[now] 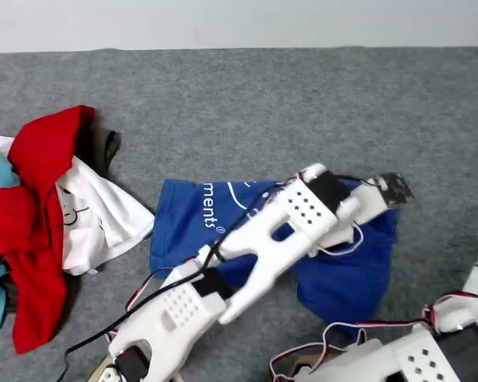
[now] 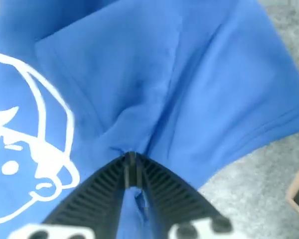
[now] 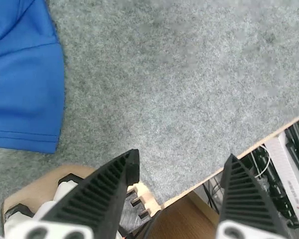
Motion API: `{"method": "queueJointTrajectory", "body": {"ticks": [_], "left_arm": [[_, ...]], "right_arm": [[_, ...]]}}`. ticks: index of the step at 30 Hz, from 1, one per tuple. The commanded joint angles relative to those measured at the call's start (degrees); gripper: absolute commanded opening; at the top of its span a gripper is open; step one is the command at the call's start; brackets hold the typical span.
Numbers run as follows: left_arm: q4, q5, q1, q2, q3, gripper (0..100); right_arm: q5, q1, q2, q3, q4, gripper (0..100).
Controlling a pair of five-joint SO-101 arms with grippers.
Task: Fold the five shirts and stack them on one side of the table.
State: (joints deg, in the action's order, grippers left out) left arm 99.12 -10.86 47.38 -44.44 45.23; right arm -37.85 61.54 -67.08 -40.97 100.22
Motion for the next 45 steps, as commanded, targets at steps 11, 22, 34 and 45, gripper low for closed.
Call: {"method": "queueJointTrajectory", "body": {"ticks": [11, 22, 34, 45], "left_arm": [[1.4, -0.2, -20.7, 10.7, 1.1, 18], [1.2, -0.1, -19.4, 27.4, -15.2, 8], [-3.0, 7.0, -20.6, 49.8, -36.5, 5], [-19.3, 7.5, -25.4, 72.2, -66.5, 5]], "right_arm": [[0.2, -1.0, 0.7, 0.4, -4.0, 27.3], [3.5, -10.3, 0.3, 0.3, -2.9, 27.4], [34.1, -22.9, 0.2, 0.3, -6.4, 27.3], [39.6, -31.5, -8.8, -6.9, -15.3, 18.6]]}}
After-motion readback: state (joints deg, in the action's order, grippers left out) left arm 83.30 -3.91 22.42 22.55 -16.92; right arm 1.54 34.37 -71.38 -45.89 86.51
